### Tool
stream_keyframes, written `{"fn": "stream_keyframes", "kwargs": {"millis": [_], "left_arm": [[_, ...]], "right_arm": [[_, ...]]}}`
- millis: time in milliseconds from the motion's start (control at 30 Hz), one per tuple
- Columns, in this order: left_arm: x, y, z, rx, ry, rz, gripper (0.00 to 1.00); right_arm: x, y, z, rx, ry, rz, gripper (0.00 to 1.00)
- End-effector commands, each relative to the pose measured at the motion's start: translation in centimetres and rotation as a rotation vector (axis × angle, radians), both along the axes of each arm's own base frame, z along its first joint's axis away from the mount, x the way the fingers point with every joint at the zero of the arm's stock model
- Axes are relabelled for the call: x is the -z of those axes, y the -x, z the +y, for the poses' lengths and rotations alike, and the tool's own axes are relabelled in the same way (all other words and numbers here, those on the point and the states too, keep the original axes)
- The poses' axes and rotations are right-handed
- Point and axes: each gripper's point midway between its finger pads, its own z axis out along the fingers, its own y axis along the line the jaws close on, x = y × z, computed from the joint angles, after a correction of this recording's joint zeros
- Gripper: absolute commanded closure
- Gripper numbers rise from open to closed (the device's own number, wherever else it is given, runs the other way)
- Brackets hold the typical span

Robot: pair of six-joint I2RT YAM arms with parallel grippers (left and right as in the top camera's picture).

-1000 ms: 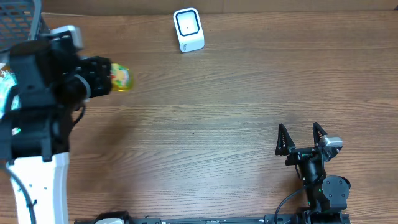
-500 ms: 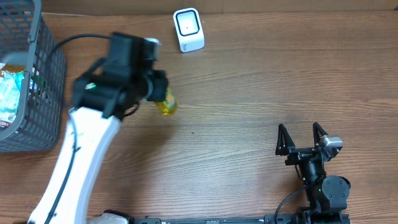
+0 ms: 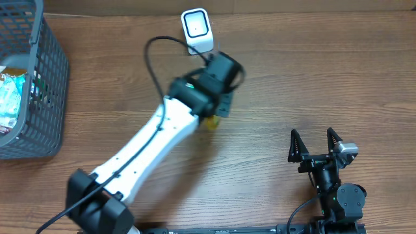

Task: Scan the item barcode
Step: 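Lift the yellow bottle out and carry it toward the scanner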

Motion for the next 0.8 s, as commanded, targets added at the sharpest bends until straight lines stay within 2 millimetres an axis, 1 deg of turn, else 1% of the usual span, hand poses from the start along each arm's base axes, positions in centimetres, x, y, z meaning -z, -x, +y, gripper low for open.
{"fn": "stream_keyframes", "kwargs": {"millis": [0, 67, 133, 233, 400, 533, 633, 767], "left_arm": [[-0.1, -1.0, -0.9, -0.080, -0.048, -0.093, 0.61], [0.5, -1.3, -1.6, -0.117, -0.050, -0.114, 0.61], [1.4, -1.7, -1.8, -0.190, -0.051, -0.132, 0.62], [2.7, -2.3, -2.4, -0.257, -0.032, -0.138, 0.61], [4.5, -2.9, -4.3, -0.239, 0.017, -0.118, 0.61], [4.9, -4.0, -5.4, -0.201, 0.028, -0.149, 0.59], [5.3, -4.2, -5.8, -0.182, 0.025, -0.151, 0.57], [6.8, -4.2, -5.9, -0.177, 0.009, -0.127, 0.57]], "right_arm": [[0.2, 0.0, 0.2, -0.009, 0.003, -0.003, 0.00], [0.2, 0.0, 0.2, -0.009, 0.003, -0.003, 0.00], [0.2, 0.0, 0.2, -0.009, 0.003, -0.004, 0.00], [0.2, 0.0, 0.2, -0.009, 0.003, -0.003, 0.00], [0.2, 0.0, 0.2, -0.009, 0.003, -0.003, 0.00], [0.2, 0.0, 0.2, -0.009, 0.003, -0.003, 0.00], [0.2, 0.0, 0.2, -0.009, 0.003, -0.004, 0.00], [0.2, 0.0, 0.2, -0.009, 0.003, -0.004, 0.00]]}}
